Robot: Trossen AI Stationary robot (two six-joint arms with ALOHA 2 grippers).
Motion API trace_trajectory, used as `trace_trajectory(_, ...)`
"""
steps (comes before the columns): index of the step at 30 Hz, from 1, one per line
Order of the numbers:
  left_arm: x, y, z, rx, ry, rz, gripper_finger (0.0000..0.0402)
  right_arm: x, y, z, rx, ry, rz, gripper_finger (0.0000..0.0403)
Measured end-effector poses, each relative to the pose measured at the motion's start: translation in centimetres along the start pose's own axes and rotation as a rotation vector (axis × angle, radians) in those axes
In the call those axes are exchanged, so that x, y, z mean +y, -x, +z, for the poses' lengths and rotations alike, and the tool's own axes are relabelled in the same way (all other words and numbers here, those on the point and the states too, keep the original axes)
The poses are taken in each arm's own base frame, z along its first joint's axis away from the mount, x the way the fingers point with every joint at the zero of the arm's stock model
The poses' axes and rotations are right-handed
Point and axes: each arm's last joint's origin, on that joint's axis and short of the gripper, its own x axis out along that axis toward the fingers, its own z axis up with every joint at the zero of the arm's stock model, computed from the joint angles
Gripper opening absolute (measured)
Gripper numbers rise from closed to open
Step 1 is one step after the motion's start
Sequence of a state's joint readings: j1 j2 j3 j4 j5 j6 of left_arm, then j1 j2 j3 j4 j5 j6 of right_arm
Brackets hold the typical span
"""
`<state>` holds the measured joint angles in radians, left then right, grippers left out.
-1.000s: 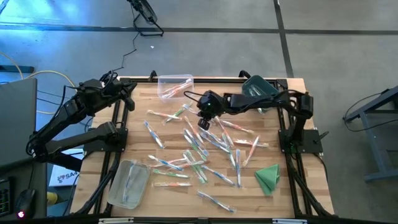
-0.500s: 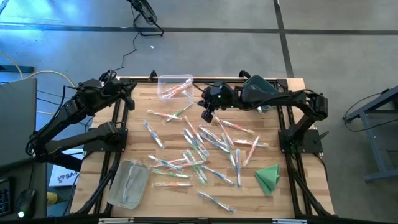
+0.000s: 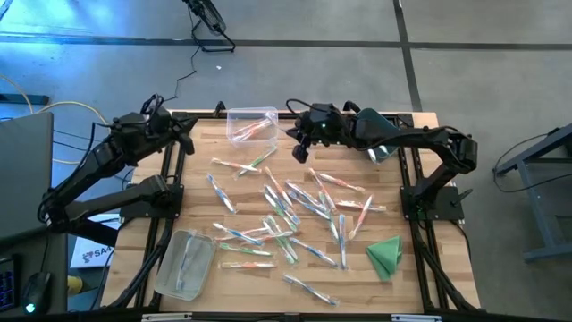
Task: Pick & Place Toothbrushes
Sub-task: Put the blue toothbrush into the gray bin
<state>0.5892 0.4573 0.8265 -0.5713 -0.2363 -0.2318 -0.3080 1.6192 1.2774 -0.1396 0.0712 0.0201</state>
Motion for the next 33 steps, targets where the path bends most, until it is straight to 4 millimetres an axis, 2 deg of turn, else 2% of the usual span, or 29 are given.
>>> trace_trajectory(11, -1.0, -3.5, 0.4, 0.030, 0.060, -0.013, 0.0000, -1.9, 0.2, 1.0, -0.099, 0.046, 0.024, 0.0004)
trace_trajectory(21, -2.4, -6.7, 1.1, 0.010, 0.048, -0.179, 0.0000, -3.3, 1.8, 2.5, -0.206, 0.065, 0.034, 0.0004)
trace_trajectory(27, -3.4, -9.0, 1.4, -0.030, -0.005, -0.293, 0.0000, -3.3, 2.0, 2.8, -0.235, 0.070, 0.057, 0.0004)
trace_trajectory(33, -3.9, -10.8, 1.6, -0.080, -0.012, -0.307, 0.0000, -3.3, 2.0, 2.9, -0.239, 0.111, 0.053, 0.0004)
